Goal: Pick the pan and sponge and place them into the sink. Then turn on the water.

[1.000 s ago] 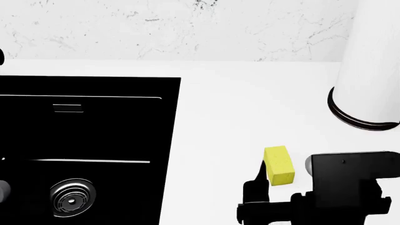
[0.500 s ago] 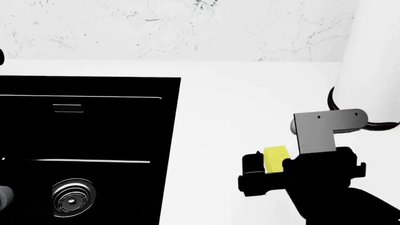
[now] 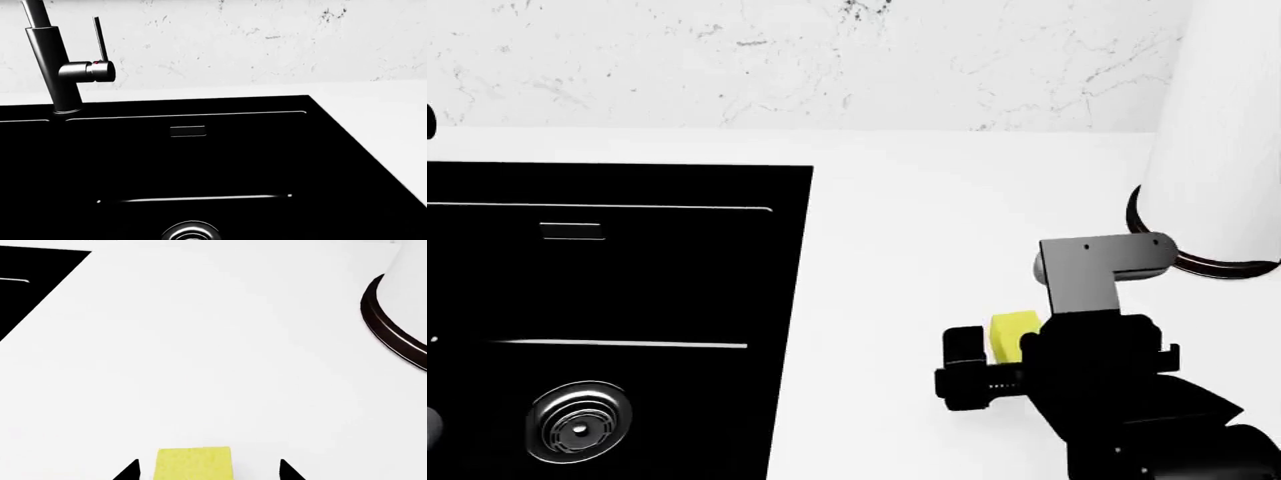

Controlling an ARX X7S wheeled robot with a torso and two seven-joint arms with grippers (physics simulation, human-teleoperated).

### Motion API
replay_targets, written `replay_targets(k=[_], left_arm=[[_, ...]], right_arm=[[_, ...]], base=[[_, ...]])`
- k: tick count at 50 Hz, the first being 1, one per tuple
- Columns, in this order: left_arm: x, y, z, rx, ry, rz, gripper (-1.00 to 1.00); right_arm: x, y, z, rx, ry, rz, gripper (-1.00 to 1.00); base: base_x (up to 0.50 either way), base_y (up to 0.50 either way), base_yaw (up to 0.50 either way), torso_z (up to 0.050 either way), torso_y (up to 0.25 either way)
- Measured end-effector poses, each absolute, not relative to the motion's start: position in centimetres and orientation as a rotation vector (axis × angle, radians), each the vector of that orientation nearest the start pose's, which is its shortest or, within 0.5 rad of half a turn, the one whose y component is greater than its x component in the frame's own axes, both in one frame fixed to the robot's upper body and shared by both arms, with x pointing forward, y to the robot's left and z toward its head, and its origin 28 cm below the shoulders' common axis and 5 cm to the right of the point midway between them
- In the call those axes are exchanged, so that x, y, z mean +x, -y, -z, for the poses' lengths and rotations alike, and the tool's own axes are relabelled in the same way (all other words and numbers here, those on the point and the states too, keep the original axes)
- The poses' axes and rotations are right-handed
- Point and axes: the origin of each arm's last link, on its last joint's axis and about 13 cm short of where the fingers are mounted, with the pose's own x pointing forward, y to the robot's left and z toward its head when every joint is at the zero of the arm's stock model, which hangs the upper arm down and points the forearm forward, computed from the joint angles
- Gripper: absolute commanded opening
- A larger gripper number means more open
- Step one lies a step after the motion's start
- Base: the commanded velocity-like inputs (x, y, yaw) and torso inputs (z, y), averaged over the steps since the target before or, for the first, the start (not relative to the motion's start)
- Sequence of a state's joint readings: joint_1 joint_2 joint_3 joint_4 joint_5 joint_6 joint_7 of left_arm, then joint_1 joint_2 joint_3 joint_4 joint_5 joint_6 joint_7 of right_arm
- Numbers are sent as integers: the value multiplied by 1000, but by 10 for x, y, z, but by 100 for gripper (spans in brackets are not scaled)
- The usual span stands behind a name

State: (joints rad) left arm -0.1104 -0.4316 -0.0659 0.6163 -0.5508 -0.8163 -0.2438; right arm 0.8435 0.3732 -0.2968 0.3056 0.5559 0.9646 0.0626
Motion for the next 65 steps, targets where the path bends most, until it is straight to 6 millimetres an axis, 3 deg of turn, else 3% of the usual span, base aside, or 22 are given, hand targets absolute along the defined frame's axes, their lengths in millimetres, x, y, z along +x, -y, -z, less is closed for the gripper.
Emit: replay_targets(k=[1, 11, 21, 45, 54, 65], left_arm=[[201, -264, -124, 35, -125, 5, 100], [202, -265, -125, 37, -126, 3, 100], [206, -260, -124, 38, -129, 4, 100], [210, -256, -121, 35, -131, 8, 100], [209, -258, -122, 36, -127, 6, 100], [208, -260, -127, 34, -118, 0, 100]], right_arm=[[341, 155, -135, -34, -522, -126, -100], [338, 153, -135, -56, -511, -124, -100], [327, 152, -148, -79, -470, -114, -100], [263, 158, -196, -26, -380, -154, -100], [247, 161, -200, -49, -346, -176, -100], [233, 164, -199, -70, -318, -172, -100]], base=[[0, 0, 0, 0, 0], [0, 0, 0, 0, 0], [0, 0, 0, 0, 0], [0, 0, 0, 0, 0], [0, 0, 0, 0, 0], [0, 500, 0, 0, 0]])
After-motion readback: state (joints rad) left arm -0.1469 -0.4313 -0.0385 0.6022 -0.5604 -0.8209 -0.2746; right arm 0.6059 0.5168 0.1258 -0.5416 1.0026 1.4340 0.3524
